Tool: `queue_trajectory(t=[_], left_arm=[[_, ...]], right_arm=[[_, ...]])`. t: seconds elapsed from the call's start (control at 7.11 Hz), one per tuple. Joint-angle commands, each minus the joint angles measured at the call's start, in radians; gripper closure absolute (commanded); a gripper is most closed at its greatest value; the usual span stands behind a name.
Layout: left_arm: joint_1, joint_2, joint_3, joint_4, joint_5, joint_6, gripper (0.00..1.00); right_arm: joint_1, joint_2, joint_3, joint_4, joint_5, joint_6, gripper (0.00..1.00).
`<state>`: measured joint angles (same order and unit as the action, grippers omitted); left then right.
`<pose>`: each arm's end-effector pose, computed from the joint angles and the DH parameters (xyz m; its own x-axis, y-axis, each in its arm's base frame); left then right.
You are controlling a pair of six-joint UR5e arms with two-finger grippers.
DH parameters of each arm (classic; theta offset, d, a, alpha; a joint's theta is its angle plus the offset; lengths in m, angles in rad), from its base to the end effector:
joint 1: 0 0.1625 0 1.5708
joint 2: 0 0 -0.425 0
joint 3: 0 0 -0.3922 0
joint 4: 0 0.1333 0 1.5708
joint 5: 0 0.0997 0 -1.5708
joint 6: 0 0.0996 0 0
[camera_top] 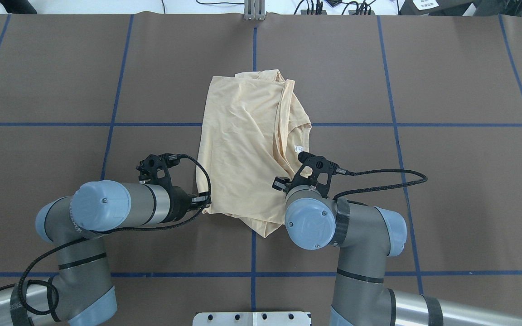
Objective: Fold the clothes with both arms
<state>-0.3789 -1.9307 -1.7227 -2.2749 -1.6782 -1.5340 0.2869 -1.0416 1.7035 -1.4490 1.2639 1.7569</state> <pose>0.5299 -0.3429 0.3091 0.3327 -0.0931 -0.9384 0.2623 0.9650 -0.0027 -0.5883 -0.3439 0.2852 0.5799 0.3550 0.7333 -0.5918 0.8021 0.0797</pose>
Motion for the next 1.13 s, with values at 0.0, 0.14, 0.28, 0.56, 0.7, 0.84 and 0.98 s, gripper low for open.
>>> queue_trajectory(t=[0.0, 0.14, 0.28, 0.56, 0.7, 0.84, 0.98], left_arm=[[0.000, -0.002, -0.002, 0.000, 0.000, 0.000, 1.00], [0.000, -0.001, -0.015, 0.000, -0.002, 0.000, 1.00], [0.000, 0.009, -0.044, 0.000, -0.002, 0.000, 1.00], [0.044, 0.073, -0.183, 0.002, -0.005, -0.002, 1.00], [0.082, 0.141, -0.296, 0.002, -0.005, -0.008, 1.00], [0.145, 0.183, -0.373, 0.002, 0.003, -0.093, 1.00], [0.167, 0.185, -0.412, 0.040, 0.006, -0.104, 1.00]], right_arm=[[0.000, 0.002, 0.002, 0.001, 0.000, 0.001, 1.00], [0.001, 0.000, 0.011, 0.001, 0.002, -0.007, 1.00], [0.002, -0.006, 0.028, 0.001, 0.006, -0.007, 1.00], [-0.029, -0.053, 0.141, -0.001, 0.008, -0.013, 1.00], [-0.070, -0.113, 0.253, -0.010, 0.006, -0.013, 1.00], [-0.124, -0.185, 0.372, -0.014, 0.002, -0.011, 1.00], [-0.161, -0.224, 0.440, -0.022, -0.017, -0.011, 1.00]])
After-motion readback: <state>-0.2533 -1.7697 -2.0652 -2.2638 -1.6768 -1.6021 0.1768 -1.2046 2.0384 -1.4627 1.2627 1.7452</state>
